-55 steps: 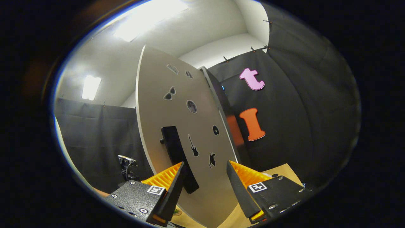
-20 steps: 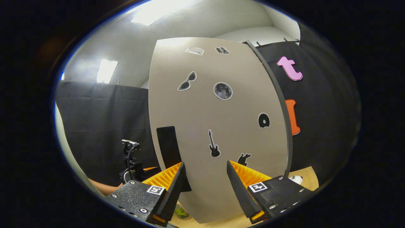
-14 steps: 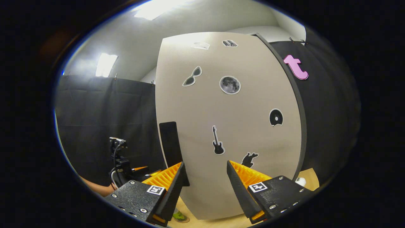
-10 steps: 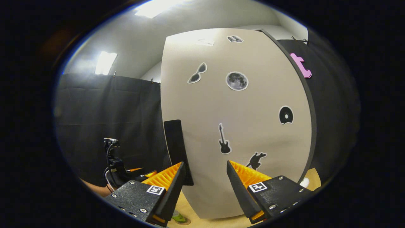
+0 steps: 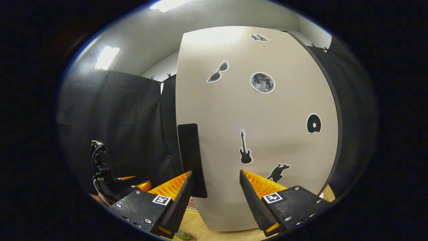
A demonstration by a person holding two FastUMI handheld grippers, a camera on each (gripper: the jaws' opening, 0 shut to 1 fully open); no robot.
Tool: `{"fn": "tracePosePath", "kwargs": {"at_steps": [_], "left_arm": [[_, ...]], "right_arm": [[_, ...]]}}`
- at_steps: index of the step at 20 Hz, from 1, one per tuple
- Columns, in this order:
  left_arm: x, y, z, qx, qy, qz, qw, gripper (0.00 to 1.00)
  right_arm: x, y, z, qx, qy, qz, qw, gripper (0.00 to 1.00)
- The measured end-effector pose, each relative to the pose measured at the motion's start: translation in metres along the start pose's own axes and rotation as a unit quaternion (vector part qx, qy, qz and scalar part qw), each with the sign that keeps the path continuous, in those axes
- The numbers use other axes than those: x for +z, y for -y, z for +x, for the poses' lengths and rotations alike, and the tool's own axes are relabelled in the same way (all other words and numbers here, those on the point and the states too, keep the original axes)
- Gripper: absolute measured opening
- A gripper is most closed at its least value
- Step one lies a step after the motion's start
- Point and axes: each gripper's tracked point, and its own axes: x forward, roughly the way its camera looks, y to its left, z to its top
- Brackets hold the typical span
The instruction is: Open the cabinet door with the right hand, grasp the bottle in the cabinet with the left hand and place it on the coaster, then close the cabinet door with the right hand.
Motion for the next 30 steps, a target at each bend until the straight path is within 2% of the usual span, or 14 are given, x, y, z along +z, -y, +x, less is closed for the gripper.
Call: {"fn": "tracePosePath", "kwargs": {"at_steps": [8, 10, 12, 19, 22, 27, 28, 29, 30], "left_arm": [[0.027, 0.050, 0.019, -0.069, 0.015, -0.008, 0.997, 0.99], [0.033, 0.068, 0.022, -0.089, 0.014, -0.009, 0.996, 0.96], [0.037, 0.081, 0.022, -0.109, 0.016, -0.011, 0.994, 0.99], [0.053, 0.120, 0.010, -0.149, 0.021, -0.012, 0.989, 0.97], [0.053, 0.129, 0.001, -0.152, 0.020, -0.020, 0.988, 0.97], [0.084, 0.143, -0.020, -0.139, 0.047, -0.024, 0.989, 0.98], [0.085, 0.152, -0.027, -0.139, 0.045, -0.021, 0.989, 0.96], [0.086, 0.160, -0.036, -0.140, 0.046, -0.021, 0.989, 0.95], [0.087, 0.168, -0.045, -0.141, 0.049, -0.022, 0.989, 0.94]], "right_arm": [[0.002, -0.002, 0.007, -0.060, 0.006, -0.025, 0.998, 0.86], [0.001, -0.001, 0.010, -0.063, 0.006, -0.032, 0.997, 0.86], [0.001, -0.002, 0.011, -0.064, 0.005, -0.030, 0.997, 0.86], [0.001, 0.013, 0.006, -0.074, 0.000, -0.045, 0.996, 0.87], [0.018, 0.036, -0.024, -0.097, 0.018, -0.049, 0.994, 0.87], [0.032, 0.081, -0.090, -0.138, 0.035, -0.084, 0.986, 0.87], [0.033, 0.089, -0.102, -0.145, 0.034, -0.090, 0.985, 0.82], [0.032, 0.096, -0.114, -0.149, 0.033, -0.093, 0.984, 0.87], [0.032, 0.102, -0.127, -0.152, 0.030, -0.095, 0.983, 0.87]]}}
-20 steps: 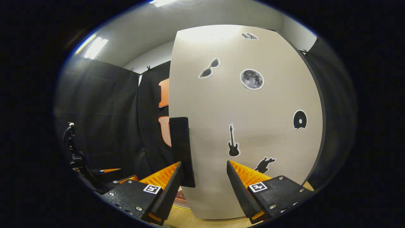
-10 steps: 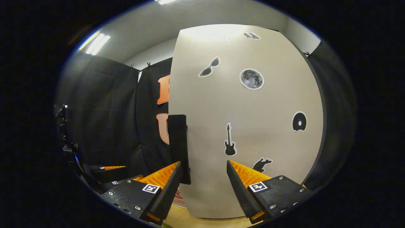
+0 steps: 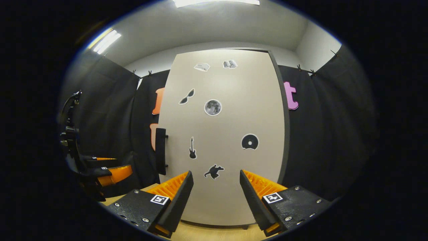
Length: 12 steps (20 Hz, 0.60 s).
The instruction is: Open the cabinet door with the right hand, grasp the bottle in the cabinet with the left hand and place it on the coaster, then close the cabinet door with the right hand.
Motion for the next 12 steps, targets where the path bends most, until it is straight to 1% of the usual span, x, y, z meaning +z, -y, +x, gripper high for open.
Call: {"fn": "tracePosePath", "kwargs": {"at_steps": [3, 5, 8, 10, 12], "left_arm": [[0.012, 0.031, -0.020, 0.007, 0.014, 0.006, 1.000, 0.94], [0.022, 0.051, -0.024, 0.013, 0.020, 0.014, 1.000, 0.94], [0.032, 0.077, -0.042, 0.024, 0.032, 0.016, 0.999, 0.95], [0.036, 0.091, -0.054, 0.036, 0.038, 0.026, 0.998, 0.93], [0.044, 0.106, -0.068, 0.041, 0.052, 0.034, 0.997, 0.94]], "right_arm": [[-0.002, 0.025, -0.024, -0.003, -0.003, -0.007, 1.000, 0.87], [-0.004, 0.041, -0.036, -0.005, -0.003, -0.010, 1.000, 0.87], [-0.012, 0.066, -0.056, -0.004, -0.007, -0.001, 1.000, 0.87], [-0.014, 0.080, -0.071, -0.003, -0.005, 0.002, 1.000, 0.87], [-0.017, 0.092, -0.081, -0.003, -0.004, 0.002, 1.000, 0.87]]}}
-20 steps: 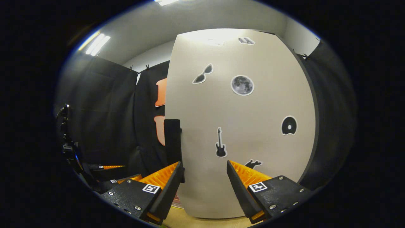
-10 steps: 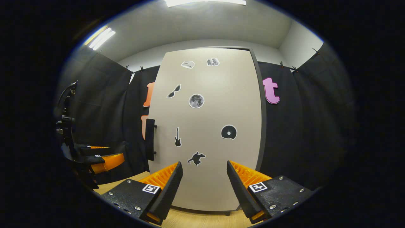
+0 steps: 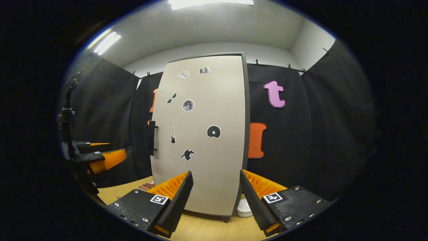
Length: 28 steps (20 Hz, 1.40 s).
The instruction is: Open the cabinet door with the right hand, grasp the bottle in the cabinet with the left hand and place it on the coaster, then close the cabinet door with the right hand.
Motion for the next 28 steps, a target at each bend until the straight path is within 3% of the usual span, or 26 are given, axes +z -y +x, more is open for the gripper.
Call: {"fn": "tracePosePath", "kwargs": {"at_steps": [6, 12, 28], "left_arm": [[0.008, 0.026, -0.027, 0.014, 0.005, -0.012, 1.000, 0.95], [0.010, 0.020, -0.043, 0.033, 0.001, -0.003, 0.999, 0.94], [0.013, -0.006, -0.053, 0.040, 0.001, -0.009, 0.999, 0.95]], "right_arm": [[-0.005, 0.026, -0.030, 0.005, 0.004, 0.004, 1.000, 0.87], [-0.005, 0.032, -0.042, 0.006, 0.006, 0.016, 1.000, 0.87], [0.004, 0.015, -0.050, 0.013, 0.013, 0.019, 1.000, 0.87]]}}
